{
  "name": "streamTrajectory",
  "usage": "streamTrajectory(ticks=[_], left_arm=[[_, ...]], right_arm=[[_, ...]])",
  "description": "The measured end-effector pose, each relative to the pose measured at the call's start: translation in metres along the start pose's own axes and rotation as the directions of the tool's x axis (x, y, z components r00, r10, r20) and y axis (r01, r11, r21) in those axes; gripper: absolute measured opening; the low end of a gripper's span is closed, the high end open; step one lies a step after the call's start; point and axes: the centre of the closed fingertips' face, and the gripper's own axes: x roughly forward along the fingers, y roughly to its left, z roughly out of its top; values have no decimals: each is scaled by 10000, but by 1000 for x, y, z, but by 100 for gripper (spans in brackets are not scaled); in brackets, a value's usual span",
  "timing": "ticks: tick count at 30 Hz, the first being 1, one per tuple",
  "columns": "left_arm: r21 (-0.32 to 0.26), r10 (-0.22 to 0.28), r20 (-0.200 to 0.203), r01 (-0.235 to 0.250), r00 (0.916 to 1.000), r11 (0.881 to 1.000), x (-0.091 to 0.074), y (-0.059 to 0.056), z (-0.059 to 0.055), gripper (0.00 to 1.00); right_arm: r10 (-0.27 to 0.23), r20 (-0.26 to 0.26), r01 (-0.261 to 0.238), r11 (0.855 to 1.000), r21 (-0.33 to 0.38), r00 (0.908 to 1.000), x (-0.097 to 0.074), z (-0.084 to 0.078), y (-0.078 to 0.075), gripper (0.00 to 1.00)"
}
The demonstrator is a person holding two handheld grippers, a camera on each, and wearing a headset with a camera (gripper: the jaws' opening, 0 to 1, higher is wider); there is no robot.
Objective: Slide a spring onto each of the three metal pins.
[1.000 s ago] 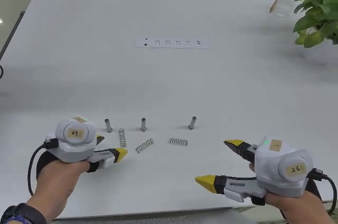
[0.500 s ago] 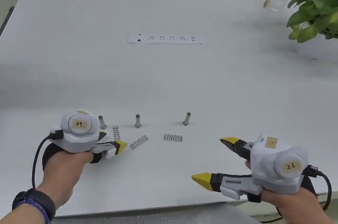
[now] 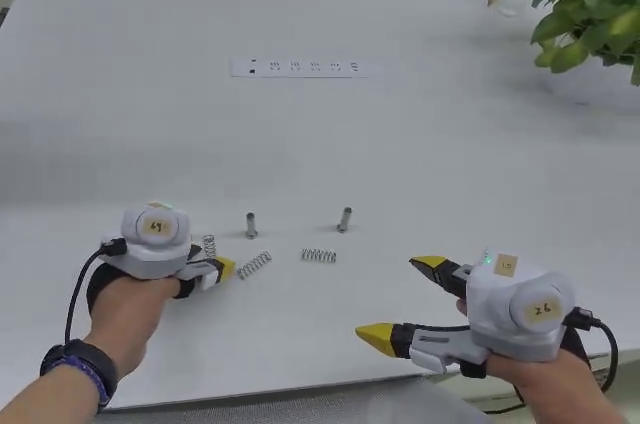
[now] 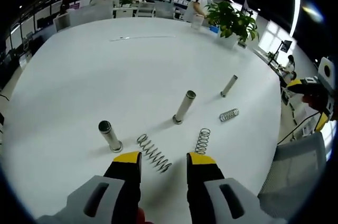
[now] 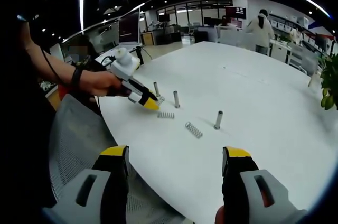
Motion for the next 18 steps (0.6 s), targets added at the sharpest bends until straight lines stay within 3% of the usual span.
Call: streamTrajectory(ticks=[5,9,12,18], left_arm=[[227,144,-85,-142,9999,9996,5,-4,-1,21],[770,346,-214,-329,9992,9965,3,-7,-2,15],[1075,502,-319,-465,9982,9931,2,-2,-3,11],[1139,627,-396,-578,9972,9918,0,3,-4,4]], right_arm=[[-29,-64,29,10000,7,10000,-1,-2,-1,71],[-37,-65,37,10000,48,10000,-2,-4,-1,71],[-25,-69,26,10000,59,10000,-2,-4,0,71],[-37,-9,37,10000,81,10000,-1,-3,0,70]])
